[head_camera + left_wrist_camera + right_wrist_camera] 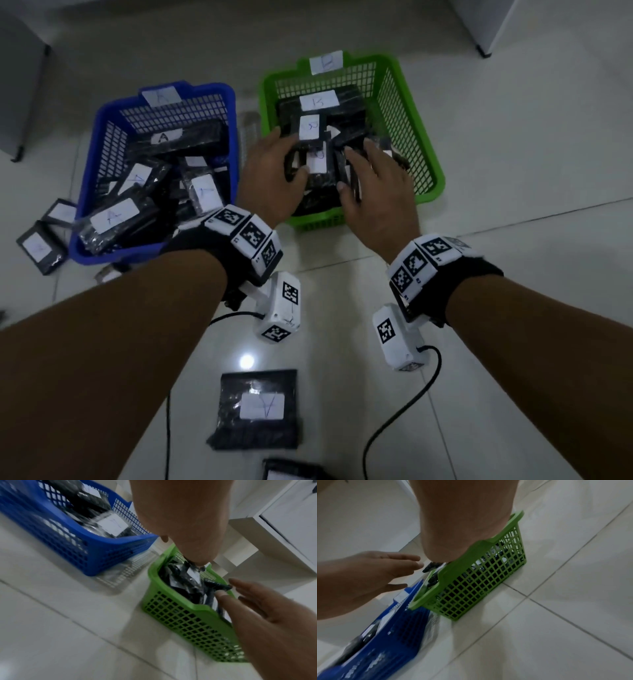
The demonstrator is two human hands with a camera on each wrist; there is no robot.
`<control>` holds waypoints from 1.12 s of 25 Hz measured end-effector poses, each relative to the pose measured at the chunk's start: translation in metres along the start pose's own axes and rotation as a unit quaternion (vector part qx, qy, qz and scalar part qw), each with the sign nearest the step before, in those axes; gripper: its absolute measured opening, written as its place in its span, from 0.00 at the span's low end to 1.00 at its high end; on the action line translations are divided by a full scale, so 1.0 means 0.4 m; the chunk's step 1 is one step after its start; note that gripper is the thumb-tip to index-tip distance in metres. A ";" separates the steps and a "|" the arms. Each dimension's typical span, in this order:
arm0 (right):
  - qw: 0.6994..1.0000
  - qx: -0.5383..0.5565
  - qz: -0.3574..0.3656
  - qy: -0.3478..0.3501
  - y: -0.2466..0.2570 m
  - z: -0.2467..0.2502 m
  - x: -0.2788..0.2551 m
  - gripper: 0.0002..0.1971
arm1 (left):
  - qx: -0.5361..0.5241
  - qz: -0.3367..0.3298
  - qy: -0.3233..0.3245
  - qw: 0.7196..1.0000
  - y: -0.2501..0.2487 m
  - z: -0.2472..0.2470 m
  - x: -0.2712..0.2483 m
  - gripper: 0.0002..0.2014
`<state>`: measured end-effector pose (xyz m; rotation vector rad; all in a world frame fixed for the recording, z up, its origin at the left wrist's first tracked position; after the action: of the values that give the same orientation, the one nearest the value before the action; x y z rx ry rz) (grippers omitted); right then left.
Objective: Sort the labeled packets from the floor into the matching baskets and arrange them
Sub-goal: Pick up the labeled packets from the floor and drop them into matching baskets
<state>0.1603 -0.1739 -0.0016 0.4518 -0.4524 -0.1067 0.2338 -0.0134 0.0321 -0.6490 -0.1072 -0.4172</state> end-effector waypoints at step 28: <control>0.781 0.082 0.257 0.563 0.326 0.003 -0.536 0.30 | 0.011 0.400 0.156 0.903 0.185 0.161 -0.863 0.31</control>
<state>-0.0320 -0.0150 -0.0281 0.4679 0.6271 0.7260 -0.0486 0.1971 -0.0362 -0.5428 0.4541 0.2808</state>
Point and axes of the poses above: each hand's wrist, its own x-axis towards the middle knuckle, its own z-axis out of the back of the hand, y = z × x, the point moved 2 cm from there along x, towards the middle knuckle, and after that the axes turned 2 degrees about -y, right-handed, at the moved point
